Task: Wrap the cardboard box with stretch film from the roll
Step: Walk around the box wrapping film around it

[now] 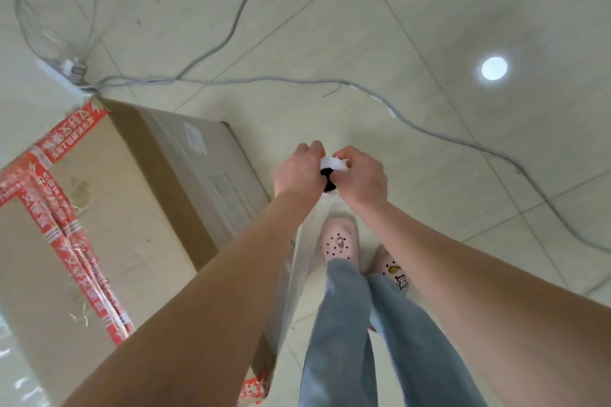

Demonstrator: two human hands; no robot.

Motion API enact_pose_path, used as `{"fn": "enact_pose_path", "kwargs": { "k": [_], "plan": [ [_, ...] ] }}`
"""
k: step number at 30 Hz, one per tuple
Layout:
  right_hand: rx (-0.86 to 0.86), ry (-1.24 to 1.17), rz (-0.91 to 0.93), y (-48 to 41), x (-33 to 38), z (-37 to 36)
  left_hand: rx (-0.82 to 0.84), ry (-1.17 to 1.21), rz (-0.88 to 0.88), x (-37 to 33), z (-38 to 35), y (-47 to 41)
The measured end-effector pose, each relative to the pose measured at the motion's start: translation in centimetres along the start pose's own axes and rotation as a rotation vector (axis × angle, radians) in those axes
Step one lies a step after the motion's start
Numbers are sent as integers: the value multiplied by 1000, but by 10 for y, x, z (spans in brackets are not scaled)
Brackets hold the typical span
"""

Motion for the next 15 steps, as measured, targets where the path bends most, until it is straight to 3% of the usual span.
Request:
{"fn": "enact_pose_path", "kwargs": {
  "k": [3,7,15],
  "plan": [
    [24,45,-16,-5,8,0,13,-117,-99,-4,4,-9],
    [38,119,-15,-17,25,-2,53,-126,-93,3,18,-28],
    [-9,75,18,-30,78,-21,-23,329,295,47,43,-46]
  ]
}}
Point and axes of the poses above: each hand's wrist, its own y-axis away from the middle knuckle, its own z-axis out of the back of the hand, x = y × z, the point moved 1 cm from there along -y, towards the middle knuckle, and after that the axes turned 4 degrees about -z, right-handed, at the moved point
